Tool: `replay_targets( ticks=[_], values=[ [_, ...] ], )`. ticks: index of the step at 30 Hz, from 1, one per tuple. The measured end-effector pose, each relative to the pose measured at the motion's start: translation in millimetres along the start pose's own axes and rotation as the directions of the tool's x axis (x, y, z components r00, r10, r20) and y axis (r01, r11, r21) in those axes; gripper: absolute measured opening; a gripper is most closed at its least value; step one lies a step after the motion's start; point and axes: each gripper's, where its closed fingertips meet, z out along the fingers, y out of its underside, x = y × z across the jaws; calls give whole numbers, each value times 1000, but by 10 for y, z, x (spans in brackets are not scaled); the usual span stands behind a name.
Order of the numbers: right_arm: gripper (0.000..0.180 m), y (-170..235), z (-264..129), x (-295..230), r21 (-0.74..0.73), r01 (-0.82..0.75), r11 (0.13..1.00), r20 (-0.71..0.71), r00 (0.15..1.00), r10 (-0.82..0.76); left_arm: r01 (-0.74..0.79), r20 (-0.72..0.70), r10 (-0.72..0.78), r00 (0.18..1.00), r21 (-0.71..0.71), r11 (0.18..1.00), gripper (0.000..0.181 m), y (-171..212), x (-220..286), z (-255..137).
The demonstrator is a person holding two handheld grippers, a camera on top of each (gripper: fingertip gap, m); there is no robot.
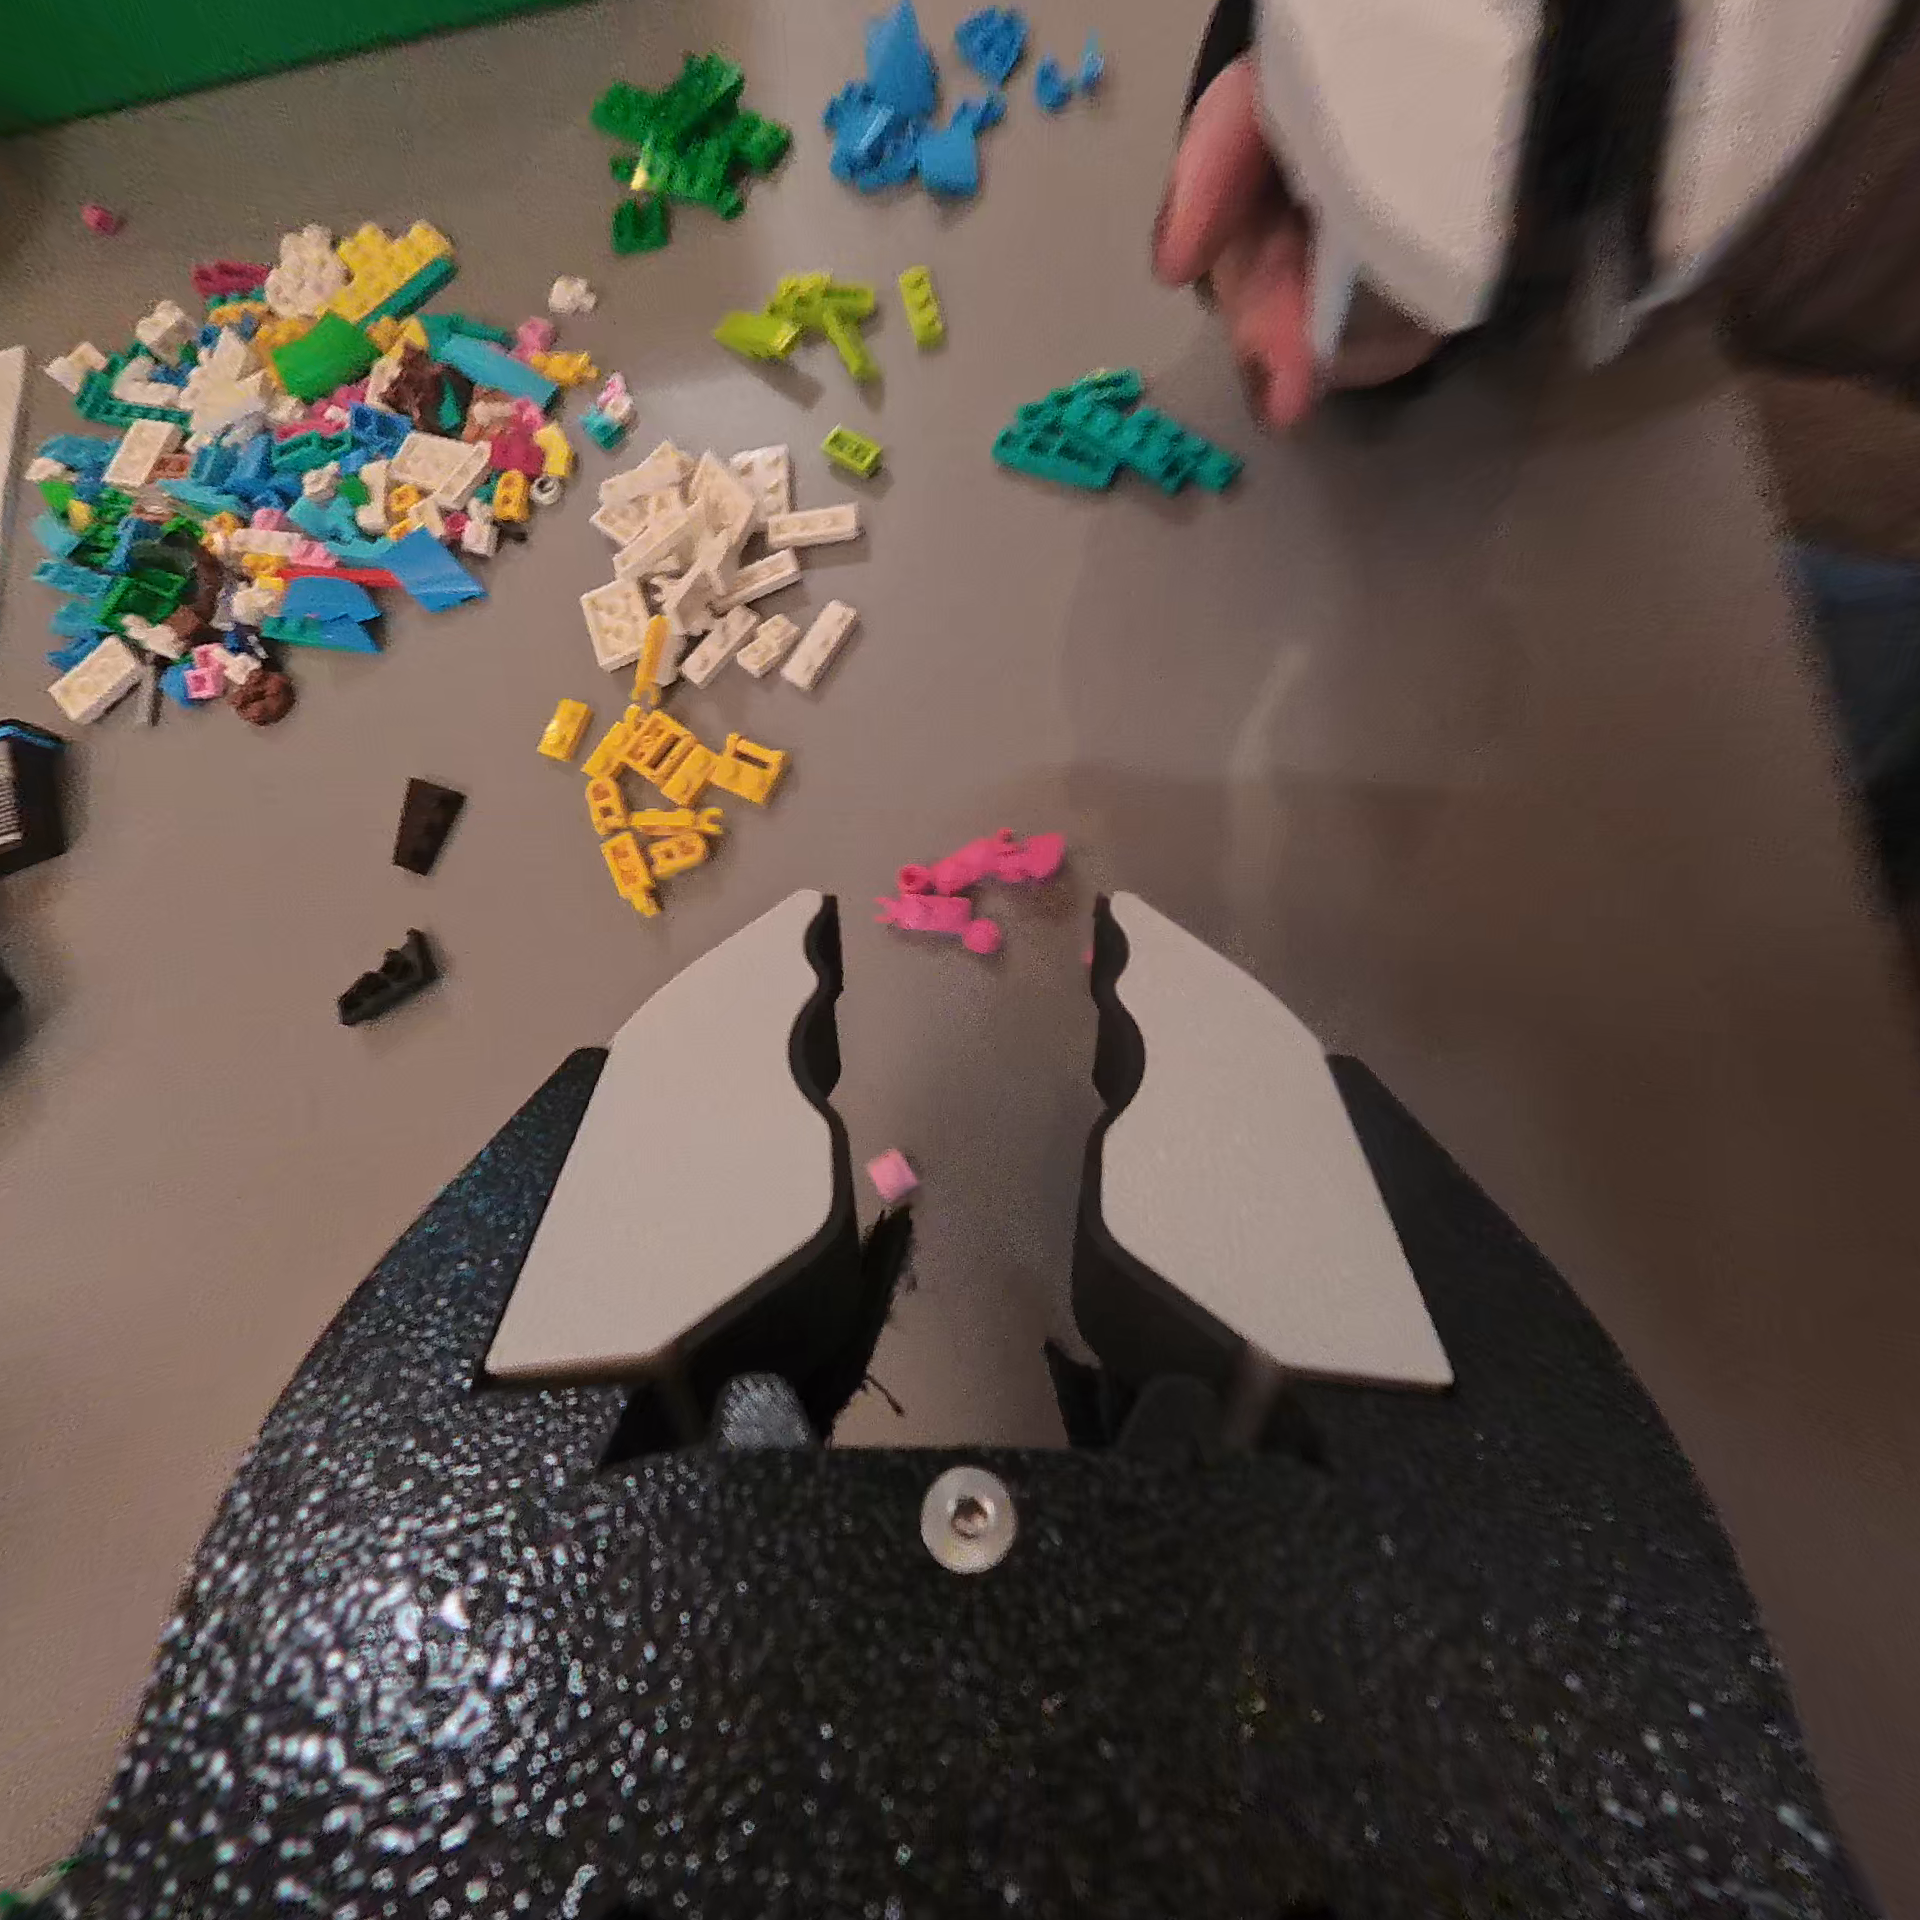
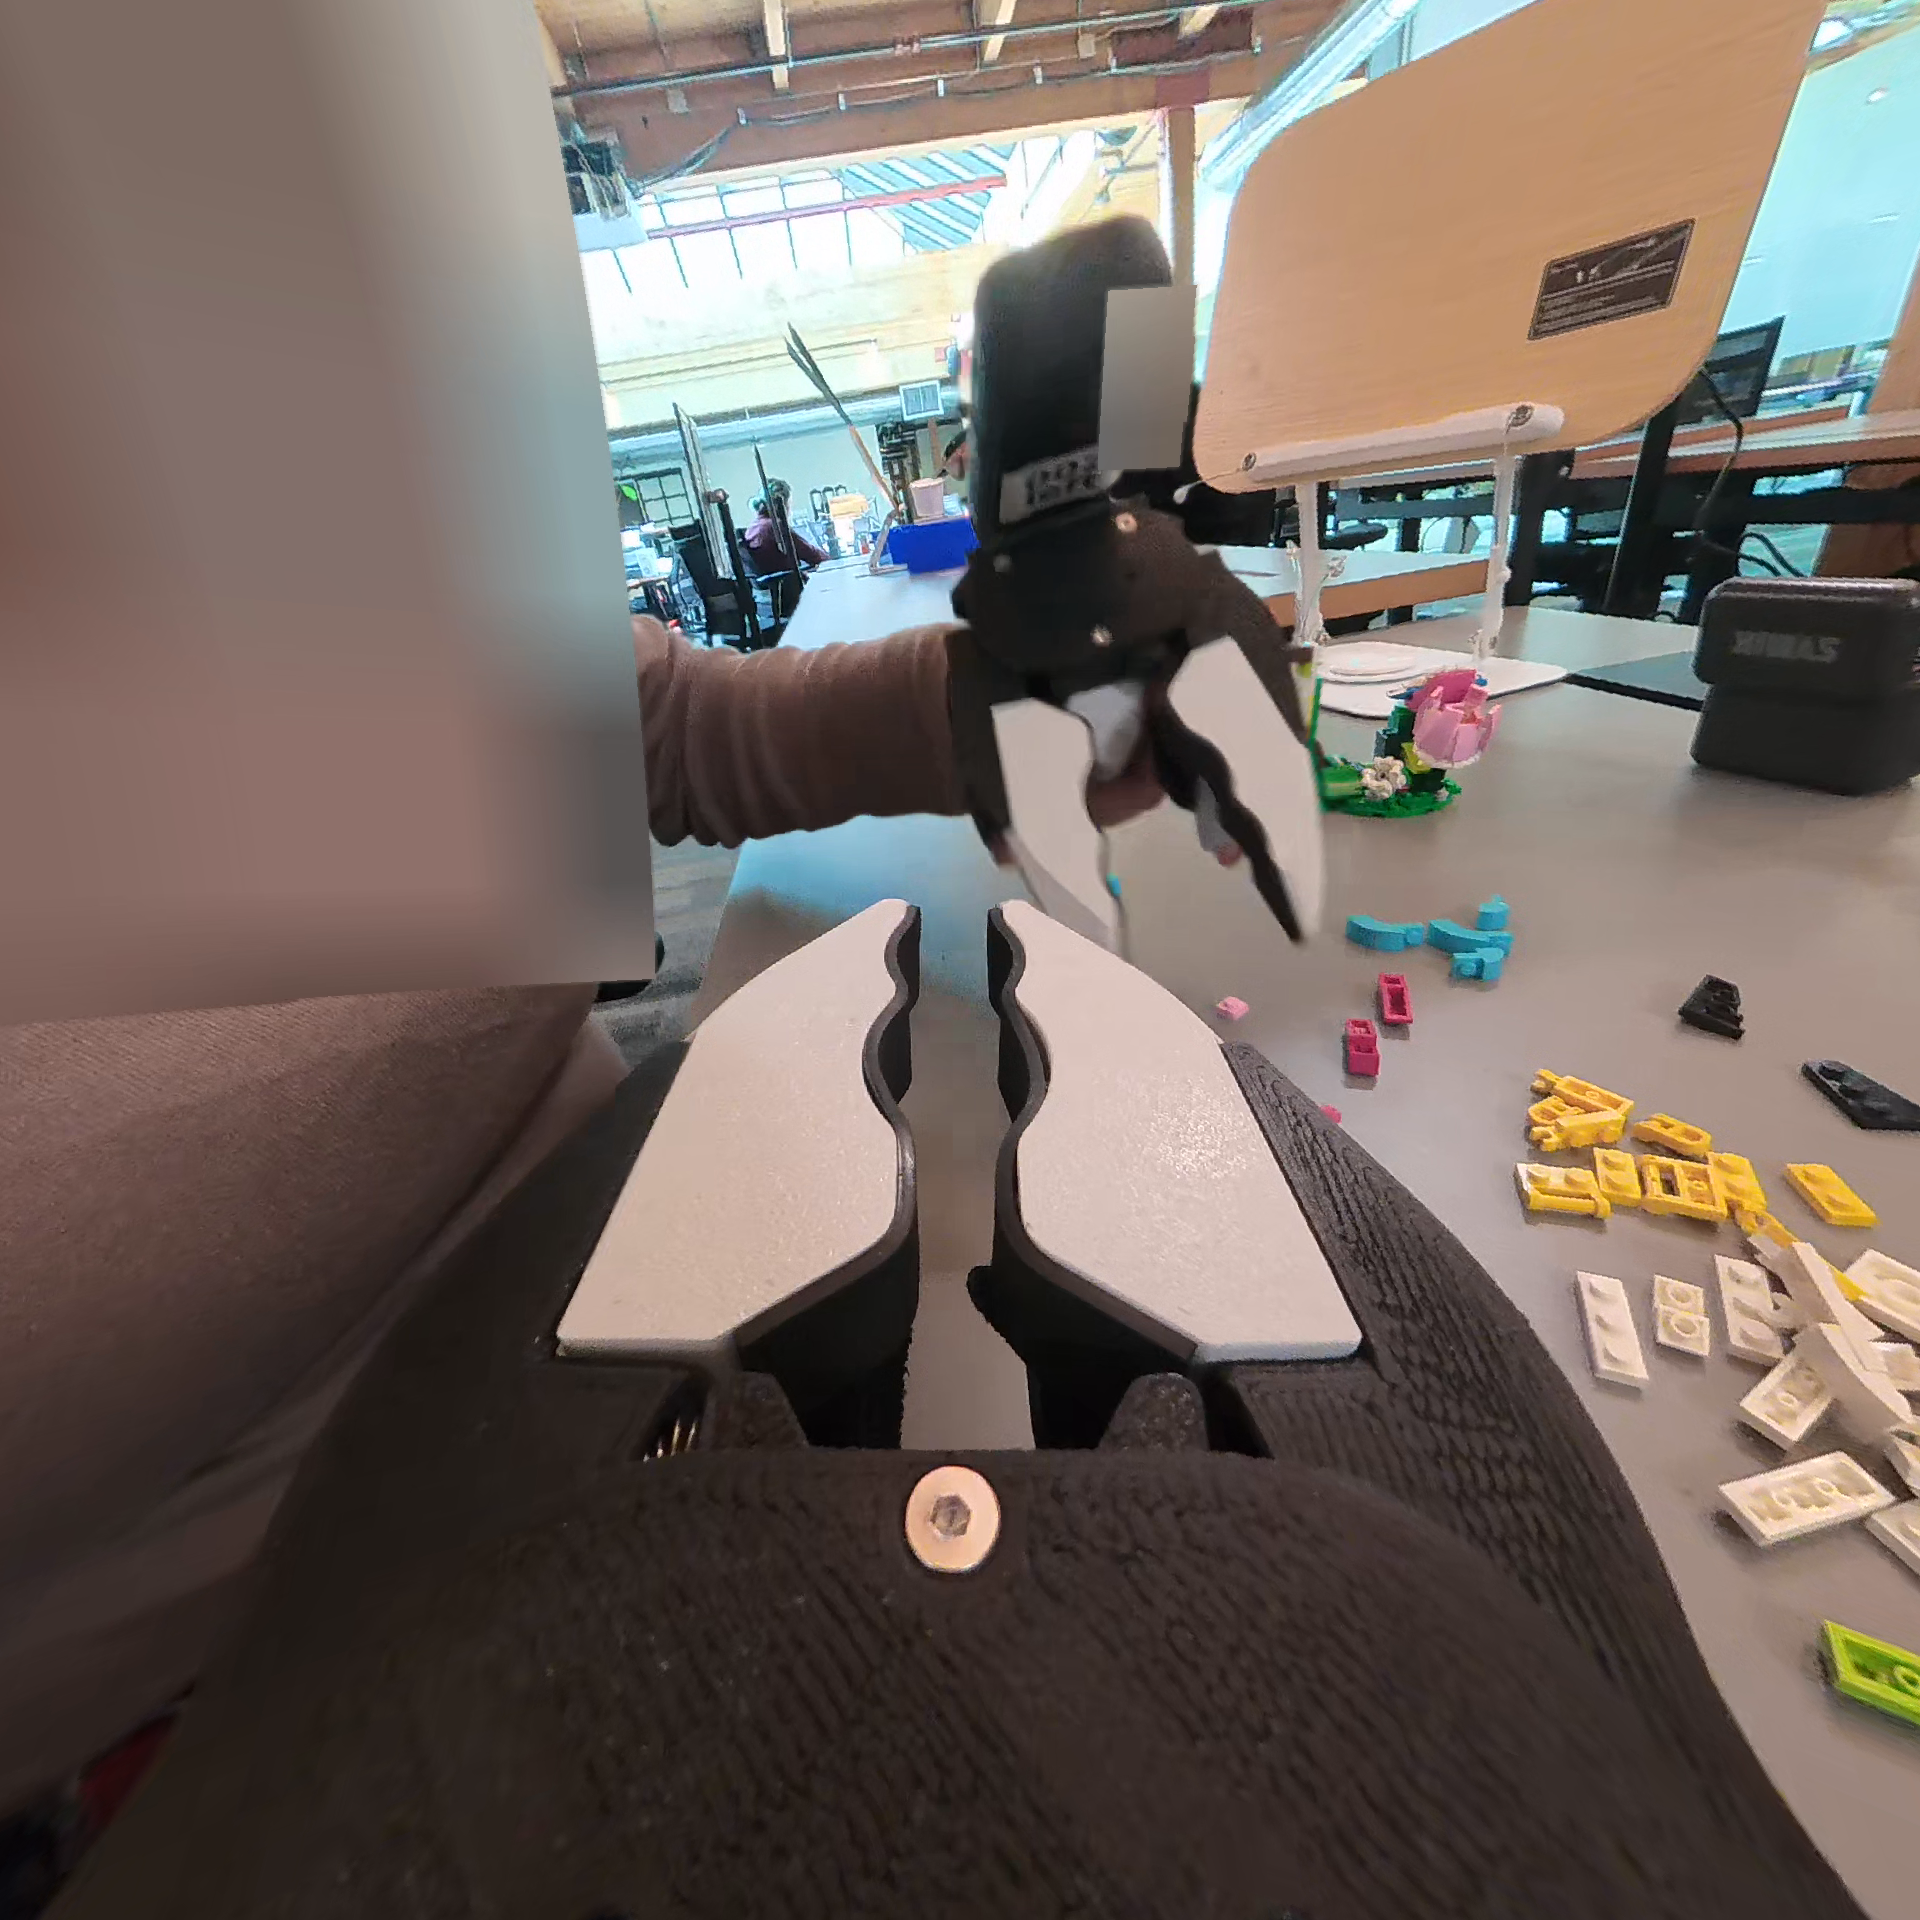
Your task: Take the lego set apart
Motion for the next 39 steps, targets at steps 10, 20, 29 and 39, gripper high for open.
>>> replay_targets(
  ticks=[10, 20, 29, 39],
  values=[
    [11, -41, 15, -108, 10, 37, 999, 30, 999, -37, 32, -263, -66, 962, -129, 991, 46, 872, 1057, -818],
    [11, -19, 26, -148, 3, 33, 999, 44, 998, -34, 72, -152, -89, 984, -114, 991, 26, 1022, 1133, -685],
    [11, 6, 50, -167, -8, 26, 1000, 55, 998, -26, 67, -43, -70, 997, -60, 996, 7, 930, 849, -615],
    [11, 41, 50, -137, -23, 23, 999, 39, 999, -22, 213, 305, -197, 932, -22, 977, 7, 663, -252, -124]
  ],
)
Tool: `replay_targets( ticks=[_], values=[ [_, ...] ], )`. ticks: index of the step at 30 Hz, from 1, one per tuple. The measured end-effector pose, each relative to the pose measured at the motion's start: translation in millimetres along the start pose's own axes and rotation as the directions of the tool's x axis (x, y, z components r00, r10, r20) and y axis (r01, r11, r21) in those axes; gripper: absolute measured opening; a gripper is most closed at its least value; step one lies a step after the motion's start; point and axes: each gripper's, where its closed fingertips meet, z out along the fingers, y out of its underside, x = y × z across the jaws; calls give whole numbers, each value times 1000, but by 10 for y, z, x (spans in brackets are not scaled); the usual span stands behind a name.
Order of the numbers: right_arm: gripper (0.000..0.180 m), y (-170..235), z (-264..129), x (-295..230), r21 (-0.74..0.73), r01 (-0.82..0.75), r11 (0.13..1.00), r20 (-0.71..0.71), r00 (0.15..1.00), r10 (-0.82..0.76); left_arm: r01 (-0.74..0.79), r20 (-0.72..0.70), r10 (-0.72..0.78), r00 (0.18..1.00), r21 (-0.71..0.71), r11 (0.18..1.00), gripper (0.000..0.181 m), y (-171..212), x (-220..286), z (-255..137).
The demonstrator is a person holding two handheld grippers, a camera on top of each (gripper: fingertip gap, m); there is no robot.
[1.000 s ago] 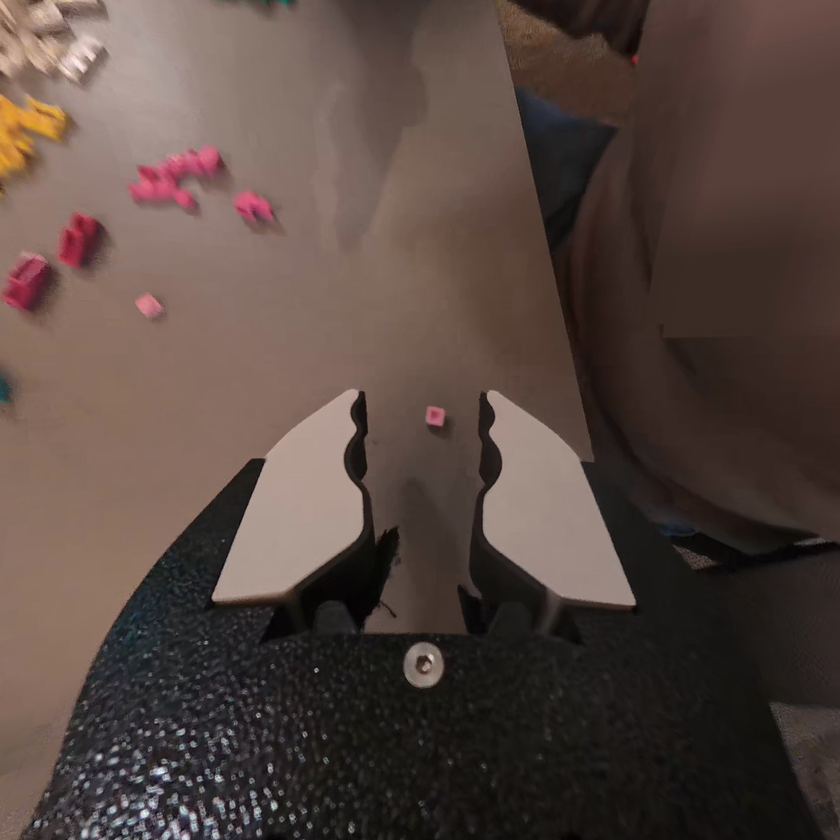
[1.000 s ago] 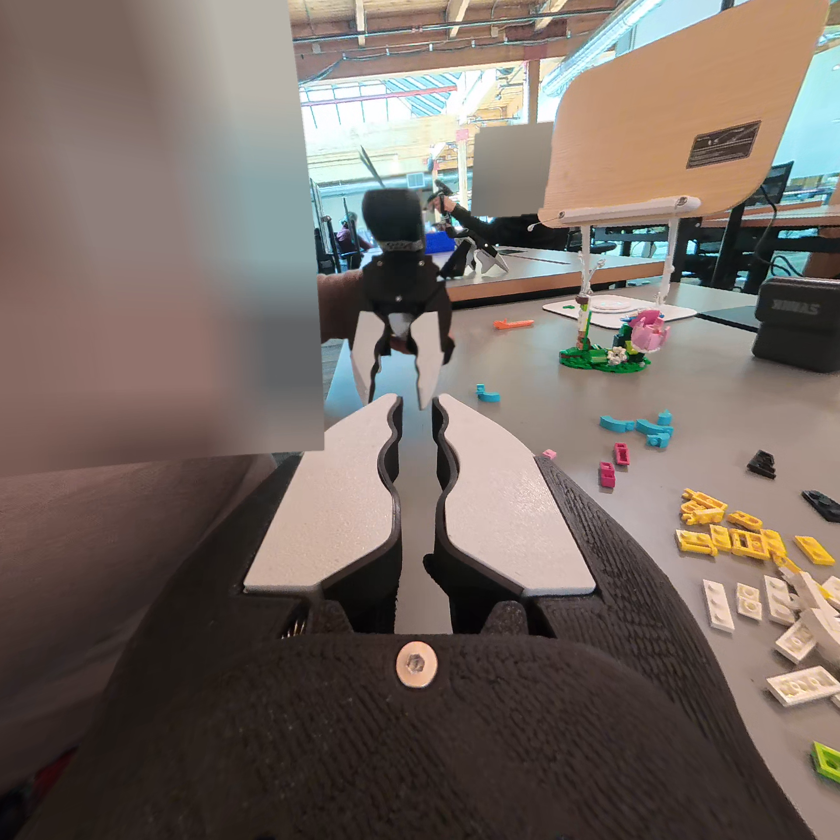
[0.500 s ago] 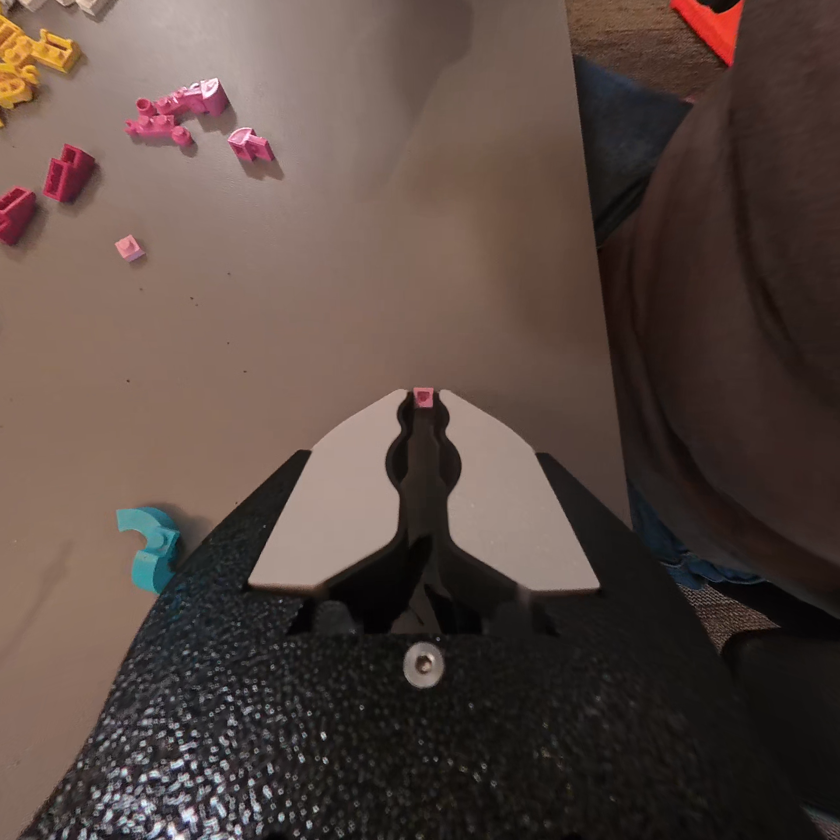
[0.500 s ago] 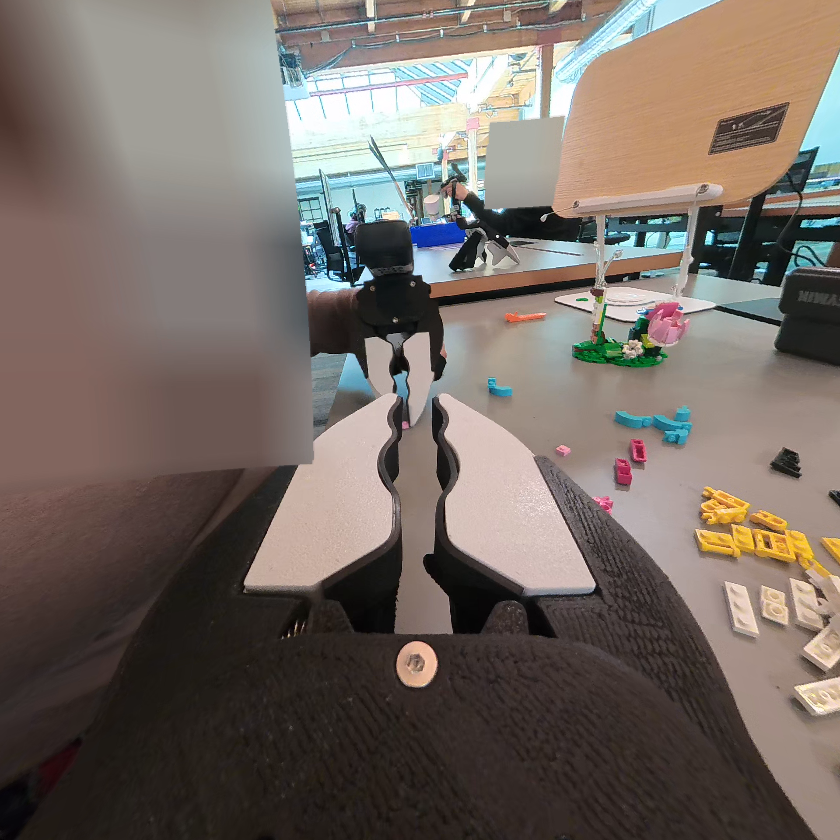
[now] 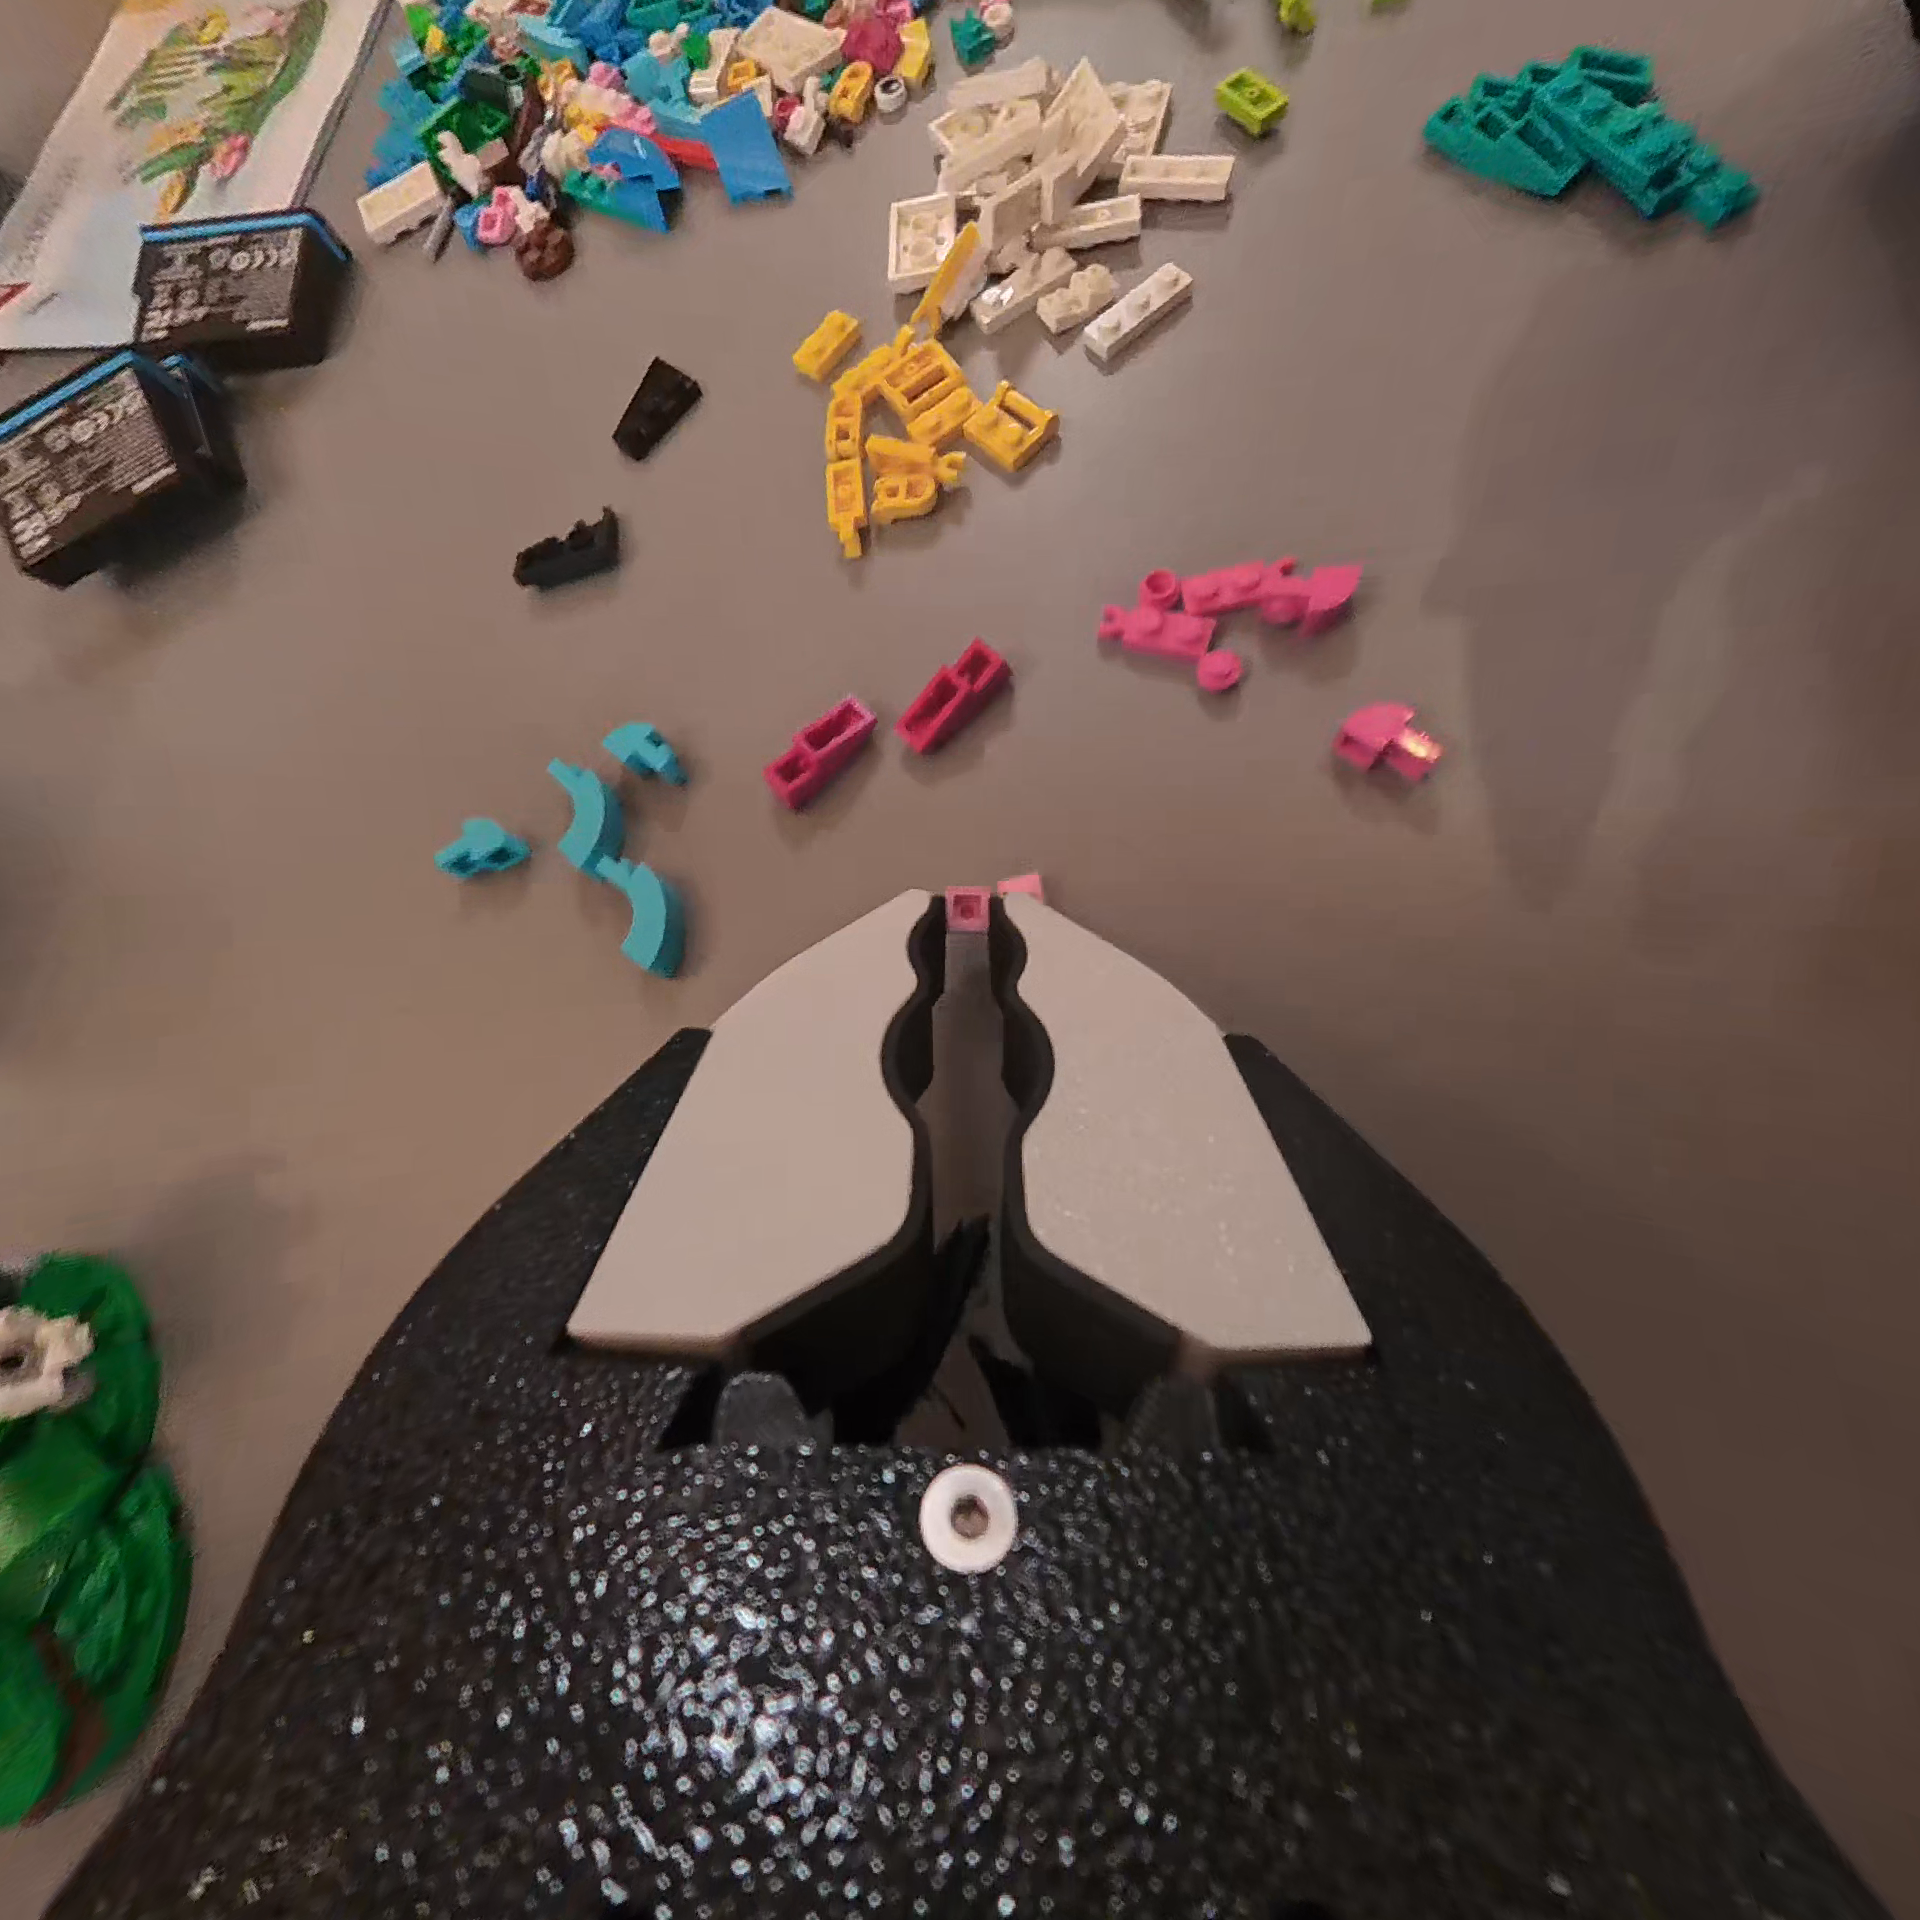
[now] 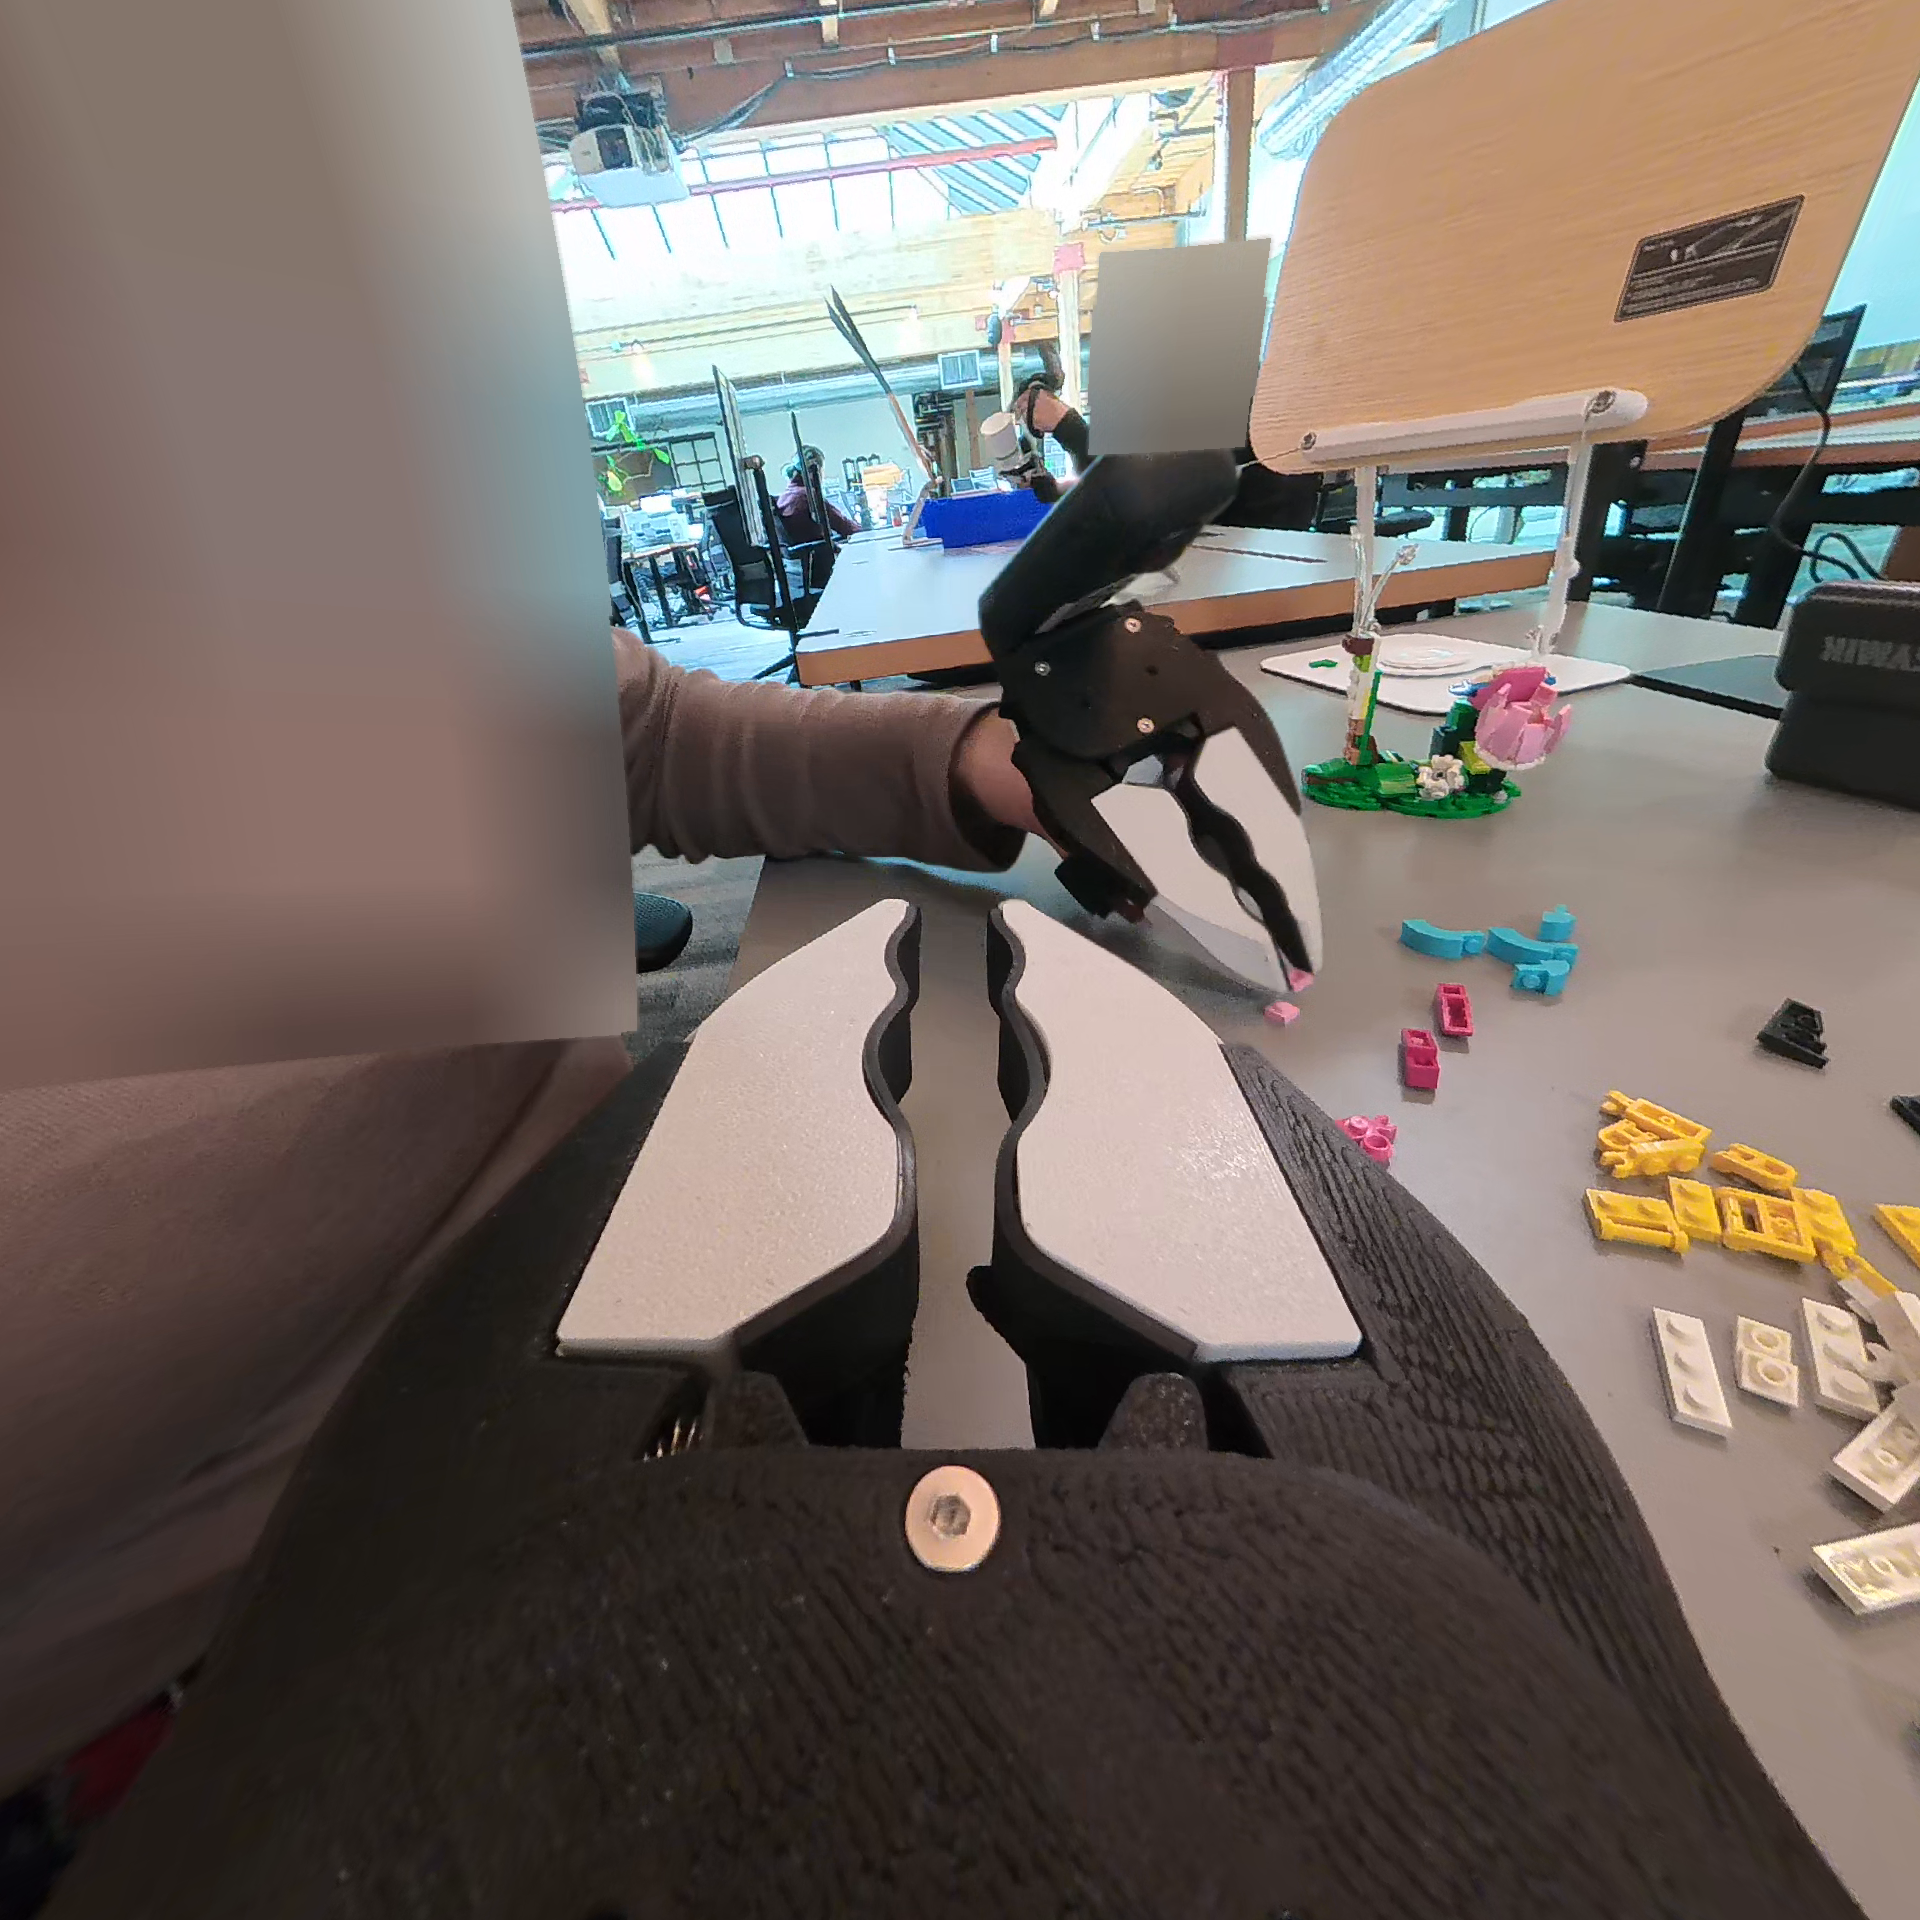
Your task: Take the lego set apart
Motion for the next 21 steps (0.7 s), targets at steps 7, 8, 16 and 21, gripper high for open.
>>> replay_targets(
  ticks=[7, 8, 16, 21],
  values=[
    [11, -6, -3, 1, 0, 15, 1000, -6, 1000, -15, -19, -24, 18, 1000, -39, 999, 38, -75, 58, 47],
    [11, -8, -6, 5, 1, 17, 1000, -10, 1000, -17, -16, -21, 16, 1000, -28, 999, 41, -95, 54, 21],
    [11, -237, -160, 206, 108, 162, 981, -213, 968, -136, 169, 187, -217, 958, 240, 956, 43, -156, -527, -879],
    [13, -312, -254, 360, 132, 201, 970, -332, 932, -148, 229, 471, -350, 810, 295, 928, 41, 373, -1219, -1435]
  ],
)
